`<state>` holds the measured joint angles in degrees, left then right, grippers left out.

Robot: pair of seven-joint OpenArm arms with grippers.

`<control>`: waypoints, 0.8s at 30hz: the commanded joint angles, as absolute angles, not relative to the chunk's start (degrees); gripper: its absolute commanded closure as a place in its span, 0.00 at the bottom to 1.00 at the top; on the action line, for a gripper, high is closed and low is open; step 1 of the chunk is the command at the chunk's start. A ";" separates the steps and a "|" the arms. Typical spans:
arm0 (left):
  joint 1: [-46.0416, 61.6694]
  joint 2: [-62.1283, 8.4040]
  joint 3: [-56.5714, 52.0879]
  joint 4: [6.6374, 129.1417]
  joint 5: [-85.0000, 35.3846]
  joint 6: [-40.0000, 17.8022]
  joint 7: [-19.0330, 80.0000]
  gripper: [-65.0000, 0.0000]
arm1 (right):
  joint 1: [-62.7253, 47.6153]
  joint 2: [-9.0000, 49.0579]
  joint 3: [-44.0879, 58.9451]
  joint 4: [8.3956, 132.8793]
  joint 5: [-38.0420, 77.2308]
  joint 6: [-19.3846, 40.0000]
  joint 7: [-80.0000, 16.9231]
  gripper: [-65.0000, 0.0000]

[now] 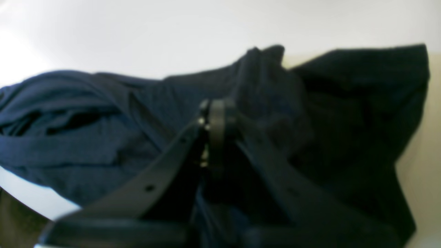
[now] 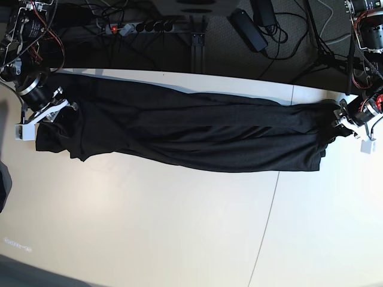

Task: Fold the T-shirt properly
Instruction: 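Lift the strip end with the left gripper and fold it toward the right gripper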

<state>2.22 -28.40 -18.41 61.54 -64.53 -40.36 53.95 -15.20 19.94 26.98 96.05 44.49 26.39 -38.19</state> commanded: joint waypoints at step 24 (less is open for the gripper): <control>-12.05 -37.98 -12.29 64.16 -47.92 -40.00 46.28 1.00 | -8.12 21.10 27.42 96.97 45.04 30.28 -38.87 1.00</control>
<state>-10.57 -36.36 -11.94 62.85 -46.83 -40.34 48.03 -8.75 20.16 26.98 96.05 44.25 26.39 -40.12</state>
